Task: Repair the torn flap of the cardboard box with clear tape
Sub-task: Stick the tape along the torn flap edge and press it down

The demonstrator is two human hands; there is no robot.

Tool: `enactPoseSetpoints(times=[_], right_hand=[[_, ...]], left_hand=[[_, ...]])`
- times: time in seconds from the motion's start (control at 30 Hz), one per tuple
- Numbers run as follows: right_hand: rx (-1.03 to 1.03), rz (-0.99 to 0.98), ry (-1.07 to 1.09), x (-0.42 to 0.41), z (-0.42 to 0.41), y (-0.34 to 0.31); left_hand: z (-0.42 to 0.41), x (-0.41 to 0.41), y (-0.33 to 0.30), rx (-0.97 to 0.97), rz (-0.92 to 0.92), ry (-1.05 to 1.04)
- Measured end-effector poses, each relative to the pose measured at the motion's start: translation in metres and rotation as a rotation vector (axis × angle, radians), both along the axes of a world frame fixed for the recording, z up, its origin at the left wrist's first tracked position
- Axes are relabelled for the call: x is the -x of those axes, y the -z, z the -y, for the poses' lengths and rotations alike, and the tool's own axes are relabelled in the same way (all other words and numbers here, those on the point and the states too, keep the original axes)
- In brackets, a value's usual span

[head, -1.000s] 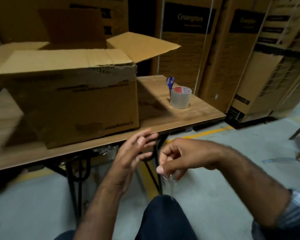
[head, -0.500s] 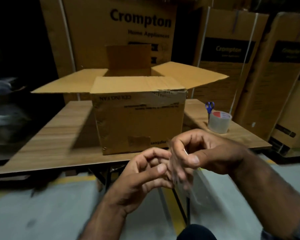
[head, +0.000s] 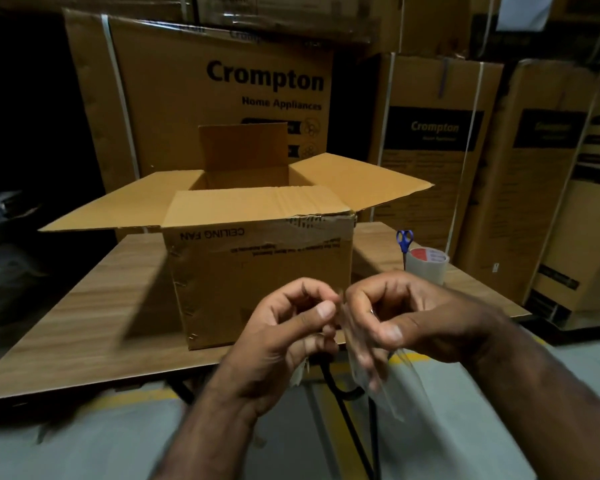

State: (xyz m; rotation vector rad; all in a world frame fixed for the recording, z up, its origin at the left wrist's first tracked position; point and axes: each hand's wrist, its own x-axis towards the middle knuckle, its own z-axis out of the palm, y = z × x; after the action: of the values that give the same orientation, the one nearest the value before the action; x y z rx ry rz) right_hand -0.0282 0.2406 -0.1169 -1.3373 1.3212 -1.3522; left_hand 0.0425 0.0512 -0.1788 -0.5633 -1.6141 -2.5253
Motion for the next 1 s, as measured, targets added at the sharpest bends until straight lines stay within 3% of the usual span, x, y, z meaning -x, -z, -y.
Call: enactPoseSetpoints(times=[0.2, 0.33, 0.47, 0.57, 0.67, 0.77, 0.87, 1.0], right_hand=[[-0.028, 0.010, 0.138, 0.012, -0.012, -0.005], [-0.087, -0.034, 0.449, 0.018, -0.025, -0.013], [-0.190, -0.200, 0.635, 0.022, -0.027, -0.023], [-0.159, -0.347, 0.789, 0.019, -0.024, -0.029], [-0.132, -0.352, 0.910, 0.021, -0.023, -0.031], [-0.059, -0.169, 1.023, 0.025, -0.025, -0.023], [0.021, 0.008, 0.967, 0.019, -0.020, 0.003], [0.124, 0.035, 0.994, 0.013, 0.004, 0.033]], left_hand=[[0.000, 0.008, -0.013, 0.068, -0.027, -0.098], [0.010, -0.005, -0.031, 0.285, -0.103, -0.456], [0.008, -0.009, -0.041, 0.613, -0.283, -0.786], [0.001, -0.003, -0.039, 0.709, -0.362, -0.965], [0.002, 0.001, -0.035, 0.646, -0.350, -1.074], [0.006, 0.003, -0.035, 0.520, -0.296, -1.088], [0.004, 0.005, -0.036, 0.453, -0.262, -1.065], [0.003, 0.008, -0.036, 0.430, -0.227, -1.030]])
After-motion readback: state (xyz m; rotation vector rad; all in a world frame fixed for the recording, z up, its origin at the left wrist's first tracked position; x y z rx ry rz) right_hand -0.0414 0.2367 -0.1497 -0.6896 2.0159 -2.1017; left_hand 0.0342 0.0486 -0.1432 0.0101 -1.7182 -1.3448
